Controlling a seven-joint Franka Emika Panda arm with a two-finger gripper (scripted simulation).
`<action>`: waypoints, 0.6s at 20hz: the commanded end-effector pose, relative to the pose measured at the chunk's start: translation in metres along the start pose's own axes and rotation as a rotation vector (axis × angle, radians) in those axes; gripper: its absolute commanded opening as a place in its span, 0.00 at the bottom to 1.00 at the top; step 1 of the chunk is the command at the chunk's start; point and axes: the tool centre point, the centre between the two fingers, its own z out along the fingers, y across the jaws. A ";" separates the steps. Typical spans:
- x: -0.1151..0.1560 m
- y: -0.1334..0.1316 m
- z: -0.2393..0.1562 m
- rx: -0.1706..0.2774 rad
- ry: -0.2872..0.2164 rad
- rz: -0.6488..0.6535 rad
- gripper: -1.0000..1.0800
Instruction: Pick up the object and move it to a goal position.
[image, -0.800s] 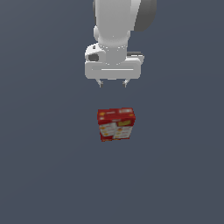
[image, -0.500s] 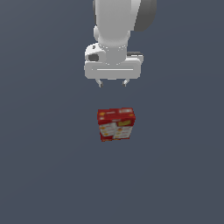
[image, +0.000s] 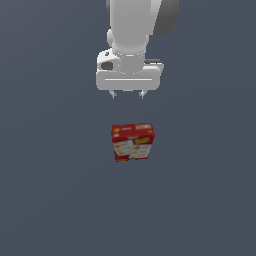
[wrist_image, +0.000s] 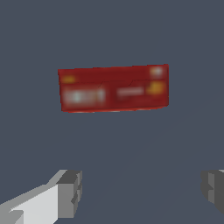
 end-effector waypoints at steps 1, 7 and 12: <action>0.000 0.000 0.000 0.000 0.000 0.003 0.96; 0.002 0.000 0.002 0.001 0.001 0.044 0.96; 0.006 -0.001 0.004 0.003 0.002 0.108 0.96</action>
